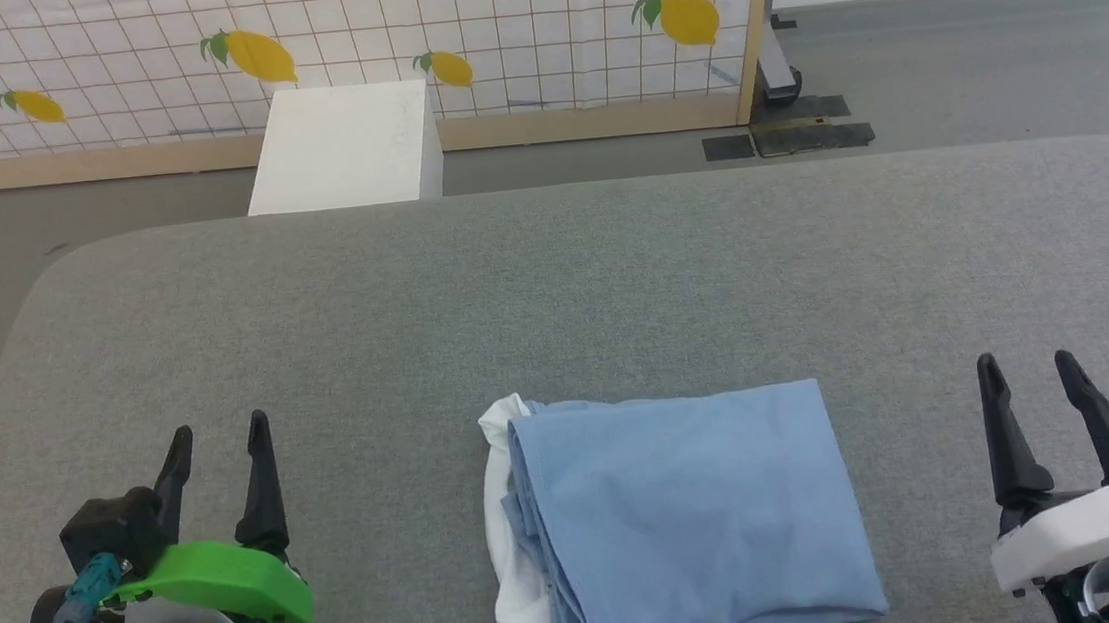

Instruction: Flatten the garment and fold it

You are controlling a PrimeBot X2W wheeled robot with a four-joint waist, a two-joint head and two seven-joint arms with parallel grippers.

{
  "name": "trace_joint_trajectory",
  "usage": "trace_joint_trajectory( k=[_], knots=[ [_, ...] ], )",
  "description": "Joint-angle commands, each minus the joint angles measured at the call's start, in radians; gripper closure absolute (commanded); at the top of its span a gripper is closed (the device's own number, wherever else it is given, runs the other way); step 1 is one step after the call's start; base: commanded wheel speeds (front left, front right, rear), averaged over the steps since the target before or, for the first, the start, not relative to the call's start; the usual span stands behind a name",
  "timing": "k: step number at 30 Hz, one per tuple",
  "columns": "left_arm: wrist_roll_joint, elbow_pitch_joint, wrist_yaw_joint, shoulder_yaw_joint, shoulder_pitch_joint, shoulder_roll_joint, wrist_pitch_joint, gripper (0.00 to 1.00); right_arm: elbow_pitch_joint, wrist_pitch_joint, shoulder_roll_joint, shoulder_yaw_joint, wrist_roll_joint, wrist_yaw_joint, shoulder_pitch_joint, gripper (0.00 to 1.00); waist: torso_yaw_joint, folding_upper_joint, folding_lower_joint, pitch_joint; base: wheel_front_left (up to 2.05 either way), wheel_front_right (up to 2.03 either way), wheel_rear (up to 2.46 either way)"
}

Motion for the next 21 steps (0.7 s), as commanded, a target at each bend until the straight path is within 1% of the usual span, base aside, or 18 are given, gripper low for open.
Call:
trace_joint_trajectory(
  k=[1, 21],
  knots=[
    [0.005, 0.003, -0.001, -0.003, 0.018, 0.007, 0.000, 0.00, 0.002, 0.005, -0.005, 0.000, -0.010, -0.001, 0.017, 0.00, 0.000, 0.0000, 0.0001, -0.001, 0.00, 0.00, 0.00],
    [0.003, -0.004, 0.007, -0.015, 0.020, 0.026, 0.008, 0.00, -0.006, 0.029, 0.004, -0.004, -0.013, -0.001, 0.024, 0.00, 0.002, 0.0000, 0.0001, -0.008, 0.00, 0.00, 0.00]
  ],
)
